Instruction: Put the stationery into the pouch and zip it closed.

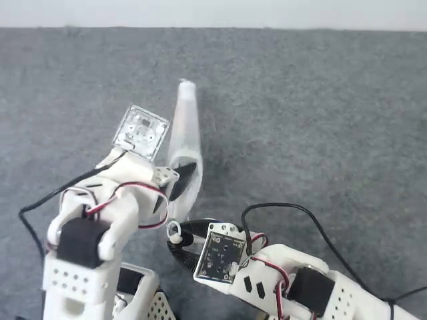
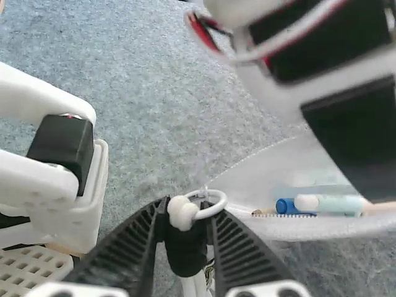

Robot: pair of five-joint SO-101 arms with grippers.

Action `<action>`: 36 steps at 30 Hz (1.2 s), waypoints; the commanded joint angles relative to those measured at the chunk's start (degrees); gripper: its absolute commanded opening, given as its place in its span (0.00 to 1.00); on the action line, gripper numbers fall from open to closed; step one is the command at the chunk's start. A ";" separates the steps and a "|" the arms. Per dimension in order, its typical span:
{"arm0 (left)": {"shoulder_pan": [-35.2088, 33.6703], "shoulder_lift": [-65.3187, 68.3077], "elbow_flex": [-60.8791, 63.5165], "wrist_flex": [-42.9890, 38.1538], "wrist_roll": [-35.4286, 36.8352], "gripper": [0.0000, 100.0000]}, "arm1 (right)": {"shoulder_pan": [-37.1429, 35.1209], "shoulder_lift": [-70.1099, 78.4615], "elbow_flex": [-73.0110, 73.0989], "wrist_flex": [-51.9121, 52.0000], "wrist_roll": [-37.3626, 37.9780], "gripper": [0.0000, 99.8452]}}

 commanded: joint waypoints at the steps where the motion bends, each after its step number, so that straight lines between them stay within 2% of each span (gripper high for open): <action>1: 0.44 0.53 -7.60 4.66 -0.79 0.26 | -0.66 -2.15 -2.46 -0.57 0.35 0.01; 10: 0.53 0.53 -14.20 13.36 -0.88 0.26 | 5.76 -2.15 -2.64 -2.68 0.18 0.01; 17: 0.09 0.53 -15.08 14.86 -1.23 0.26 | 6.81 -5.85 -2.73 -2.59 0.26 0.01; 19: 0.09 0.53 -15.08 15.74 -3.52 0.26 | 7.34 -8.48 -2.73 -2.24 0.26 0.01; 36: 0.53 0.53 -15.08 17.58 -8.44 0.26 | 20.62 -12.44 -3.34 -5.14 0.18 0.01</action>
